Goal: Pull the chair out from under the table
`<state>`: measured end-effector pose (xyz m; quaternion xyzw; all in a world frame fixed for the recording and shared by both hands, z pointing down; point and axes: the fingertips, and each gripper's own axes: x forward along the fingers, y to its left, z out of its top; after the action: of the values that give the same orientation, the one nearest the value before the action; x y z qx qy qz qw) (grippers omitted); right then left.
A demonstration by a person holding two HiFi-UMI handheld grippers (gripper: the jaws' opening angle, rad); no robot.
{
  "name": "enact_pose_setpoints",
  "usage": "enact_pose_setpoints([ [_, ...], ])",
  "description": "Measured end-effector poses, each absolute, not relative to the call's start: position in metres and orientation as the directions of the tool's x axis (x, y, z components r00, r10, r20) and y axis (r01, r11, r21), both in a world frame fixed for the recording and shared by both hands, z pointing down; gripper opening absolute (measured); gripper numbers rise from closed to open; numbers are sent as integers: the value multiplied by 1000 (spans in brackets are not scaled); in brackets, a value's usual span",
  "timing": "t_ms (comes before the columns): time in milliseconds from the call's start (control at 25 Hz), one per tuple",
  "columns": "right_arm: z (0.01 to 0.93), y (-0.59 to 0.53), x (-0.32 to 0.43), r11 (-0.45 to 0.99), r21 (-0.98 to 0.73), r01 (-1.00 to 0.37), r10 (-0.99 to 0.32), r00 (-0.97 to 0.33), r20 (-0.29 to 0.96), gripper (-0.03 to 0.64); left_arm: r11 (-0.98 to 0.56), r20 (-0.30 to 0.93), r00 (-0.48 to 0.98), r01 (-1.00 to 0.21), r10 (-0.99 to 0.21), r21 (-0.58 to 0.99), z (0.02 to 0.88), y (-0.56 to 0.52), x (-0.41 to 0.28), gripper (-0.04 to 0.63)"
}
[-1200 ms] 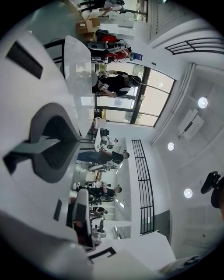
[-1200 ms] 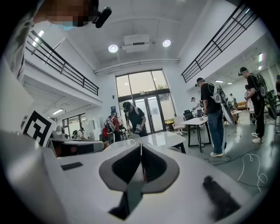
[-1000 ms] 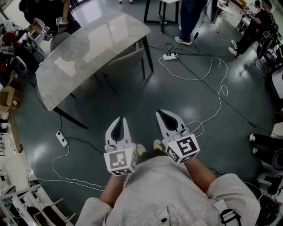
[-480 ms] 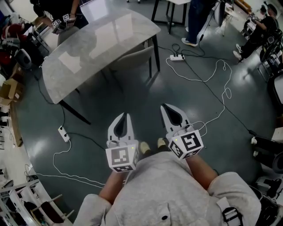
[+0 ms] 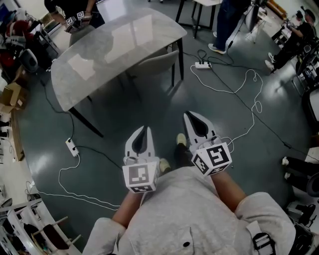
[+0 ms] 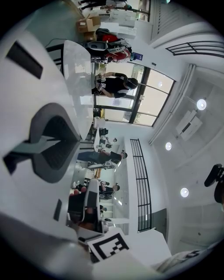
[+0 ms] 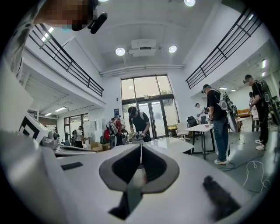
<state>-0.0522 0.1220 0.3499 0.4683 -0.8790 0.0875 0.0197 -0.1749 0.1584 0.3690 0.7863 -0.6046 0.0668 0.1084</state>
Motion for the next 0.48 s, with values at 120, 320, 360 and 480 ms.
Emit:
enact_pose_setpoints([
  [120,354,124,-52,554,-121,-824,-816,-566,117,26,-242,231,257,-966,-938,88,371,157,-177,12],
  [320,360,118,-47,539,-106,-835,-826,-549,129,26,-242,224,257,-966,-940,93,375,144,-179,12],
  [360,362,115,-45,537,-107,-837,-826,-547,133,26,-243,224,257,-966,-940,91,376,141,-179,12],
  [480,369,105,-43,535,-111,-838,-825,-546,143,26,-243,228,257,-966,-939,89,377,131,-178,12],
])
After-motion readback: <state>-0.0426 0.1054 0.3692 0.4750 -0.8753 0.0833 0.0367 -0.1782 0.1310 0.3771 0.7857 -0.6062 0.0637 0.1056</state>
